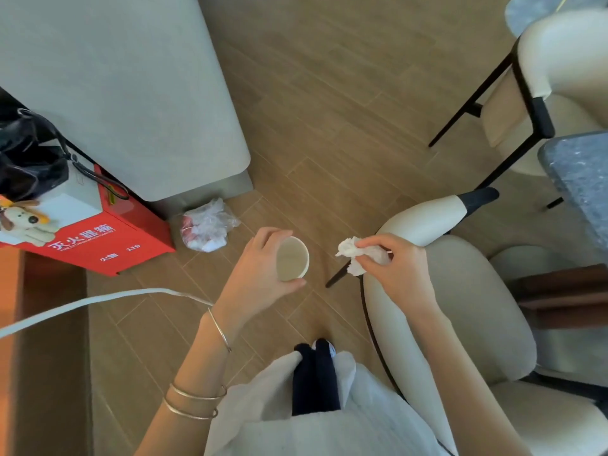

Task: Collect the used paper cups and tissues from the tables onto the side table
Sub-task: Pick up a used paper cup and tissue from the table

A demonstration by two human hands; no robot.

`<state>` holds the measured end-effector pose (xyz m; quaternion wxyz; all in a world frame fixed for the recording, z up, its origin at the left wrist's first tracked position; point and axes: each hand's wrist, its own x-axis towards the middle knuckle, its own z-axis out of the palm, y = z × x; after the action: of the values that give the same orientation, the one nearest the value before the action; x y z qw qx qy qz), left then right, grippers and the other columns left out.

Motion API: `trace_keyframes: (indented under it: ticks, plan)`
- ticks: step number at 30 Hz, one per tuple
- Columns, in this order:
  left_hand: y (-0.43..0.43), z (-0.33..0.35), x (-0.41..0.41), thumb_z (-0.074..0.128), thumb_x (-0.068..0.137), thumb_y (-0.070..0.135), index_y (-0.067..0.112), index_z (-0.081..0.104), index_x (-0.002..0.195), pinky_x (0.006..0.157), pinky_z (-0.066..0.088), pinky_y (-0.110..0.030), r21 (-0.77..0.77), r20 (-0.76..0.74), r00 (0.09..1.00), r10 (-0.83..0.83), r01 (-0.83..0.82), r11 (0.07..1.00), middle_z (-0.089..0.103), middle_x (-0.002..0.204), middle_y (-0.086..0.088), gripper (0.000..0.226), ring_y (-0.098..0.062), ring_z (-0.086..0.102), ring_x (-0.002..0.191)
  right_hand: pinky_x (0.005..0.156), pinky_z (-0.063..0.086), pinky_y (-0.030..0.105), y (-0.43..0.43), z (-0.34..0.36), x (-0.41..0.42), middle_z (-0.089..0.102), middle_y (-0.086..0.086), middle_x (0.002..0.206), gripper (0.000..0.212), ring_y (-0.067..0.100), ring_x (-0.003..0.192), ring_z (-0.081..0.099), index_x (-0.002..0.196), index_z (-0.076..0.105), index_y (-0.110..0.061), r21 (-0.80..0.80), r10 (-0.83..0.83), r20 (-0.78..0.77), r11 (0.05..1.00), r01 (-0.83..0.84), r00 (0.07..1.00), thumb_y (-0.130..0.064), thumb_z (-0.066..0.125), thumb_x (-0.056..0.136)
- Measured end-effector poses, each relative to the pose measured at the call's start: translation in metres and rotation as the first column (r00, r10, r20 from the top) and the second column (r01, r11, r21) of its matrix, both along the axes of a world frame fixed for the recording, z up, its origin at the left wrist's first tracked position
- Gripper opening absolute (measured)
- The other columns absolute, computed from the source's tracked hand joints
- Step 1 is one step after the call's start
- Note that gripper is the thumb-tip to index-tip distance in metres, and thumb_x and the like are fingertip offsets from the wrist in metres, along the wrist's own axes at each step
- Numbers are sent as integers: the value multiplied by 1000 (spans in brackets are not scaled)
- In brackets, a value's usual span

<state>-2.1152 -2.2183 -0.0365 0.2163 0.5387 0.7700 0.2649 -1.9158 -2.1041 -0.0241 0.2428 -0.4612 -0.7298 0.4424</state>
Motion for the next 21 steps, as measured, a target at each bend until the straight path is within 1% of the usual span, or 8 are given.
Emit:
trace_keyframes:
  ticks: [2,4,8,11,13,16,19,21]
  plan:
    - [18,-2,-9,83,61,38,26,42,129,89,34,-23,-9,15,1000,6,-5,1000,39,124,11,80,-9,43,108,61,41,6,17,-1,-8,66,-18,83,17,-7,73,57,86,70,-20,-2,-19,-8,1000,19,1000,-8,72,75]
    - [38,-6,-20,83,61,38,25,43,129,90,34,-24,-19,27,1000,-4,4,1000,40,124,9,80,-10,44,108,61,42,8,30,-5,-18,67,-14,84,16,-6,73,58,86,70,-19,-13,-14,6,1000,14,1000,-8,72,74]
    - [80,-17,-52,84,60,35,23,44,129,90,35,-26,-40,36,999,-20,22,999,41,123,7,80,-14,46,108,64,42,8,56,-16,-46,64,-20,86,17,-6,76,58,87,69,-19,-47,6,53,999,-3,999,-7,72,75]
    - [116,-24,-83,84,59,36,25,44,128,88,37,-26,-35,42,998,-45,46,998,41,122,9,81,-15,47,107,67,46,13,86,-21,-78,66,-16,88,17,-2,81,60,87,70,-17,-32,-16,76,999,18,997,-7,72,75]
    - [141,-26,-111,84,59,38,25,45,127,89,41,-29,-24,48,997,-56,57,998,41,122,9,80,-15,48,107,68,48,18,110,-20,-105,68,-12,89,16,0,81,61,87,70,-17,-1,-44,86,999,44,995,-8,73,74]
    - [183,-20,-160,84,58,39,24,46,126,89,42,-31,0,4,997,-75,75,997,43,123,7,79,-16,49,109,71,51,24,150,-11,-152,68,-10,89,15,3,81,62,88,70,-15,40,-80,76,996,77,994,-8,73,75]
    - [224,-10,-209,85,57,38,23,46,125,86,39,-27,21,-34,995,-98,98,995,44,122,6,80,-16,49,107,71,50,21,187,-1,-196,67,-14,88,16,1,81,61,89,70,-17,43,-108,78,994,104,991,-9,72,76]
    - [250,-2,-236,85,59,38,22,46,126,88,40,-27,35,-40,989,-142,143,989,43,122,6,79,-16,49,107,69,48,17,209,4,-222,66,-17,87,16,-2,81,60,89,70,-19,58,-138,67,989,134,988,-10,72,75]
